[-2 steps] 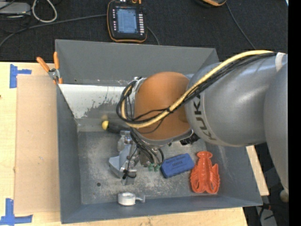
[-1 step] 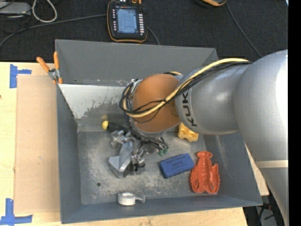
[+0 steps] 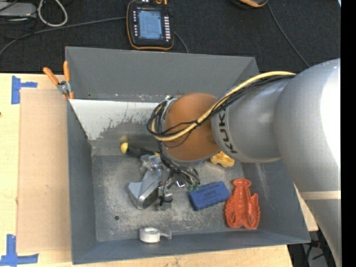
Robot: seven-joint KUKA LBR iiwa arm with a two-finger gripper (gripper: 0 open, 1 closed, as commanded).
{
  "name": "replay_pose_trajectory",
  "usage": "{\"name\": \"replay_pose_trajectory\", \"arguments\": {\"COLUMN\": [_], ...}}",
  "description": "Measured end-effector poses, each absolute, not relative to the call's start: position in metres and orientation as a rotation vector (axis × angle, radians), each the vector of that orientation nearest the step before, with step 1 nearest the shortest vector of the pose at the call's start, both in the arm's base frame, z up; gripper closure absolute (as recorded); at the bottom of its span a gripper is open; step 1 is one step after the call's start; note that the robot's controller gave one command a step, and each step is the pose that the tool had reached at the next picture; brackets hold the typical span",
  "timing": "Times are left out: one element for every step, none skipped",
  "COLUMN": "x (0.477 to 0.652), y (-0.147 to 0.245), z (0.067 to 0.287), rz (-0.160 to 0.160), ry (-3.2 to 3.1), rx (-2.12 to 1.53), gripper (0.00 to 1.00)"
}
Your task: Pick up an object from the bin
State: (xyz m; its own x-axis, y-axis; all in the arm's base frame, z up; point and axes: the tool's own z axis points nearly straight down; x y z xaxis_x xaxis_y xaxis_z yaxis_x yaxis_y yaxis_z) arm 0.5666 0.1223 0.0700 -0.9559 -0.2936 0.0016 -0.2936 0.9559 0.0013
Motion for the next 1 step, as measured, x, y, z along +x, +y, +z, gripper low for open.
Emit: {"name": "replay_pose_trajectory", "arguments": {"x": [0.5796], "y": [0.1358], "z": [0.0641], "rz": [-0.004], "ry": [-3.023], "rx": [0.836], "gripper": [0.0]}}
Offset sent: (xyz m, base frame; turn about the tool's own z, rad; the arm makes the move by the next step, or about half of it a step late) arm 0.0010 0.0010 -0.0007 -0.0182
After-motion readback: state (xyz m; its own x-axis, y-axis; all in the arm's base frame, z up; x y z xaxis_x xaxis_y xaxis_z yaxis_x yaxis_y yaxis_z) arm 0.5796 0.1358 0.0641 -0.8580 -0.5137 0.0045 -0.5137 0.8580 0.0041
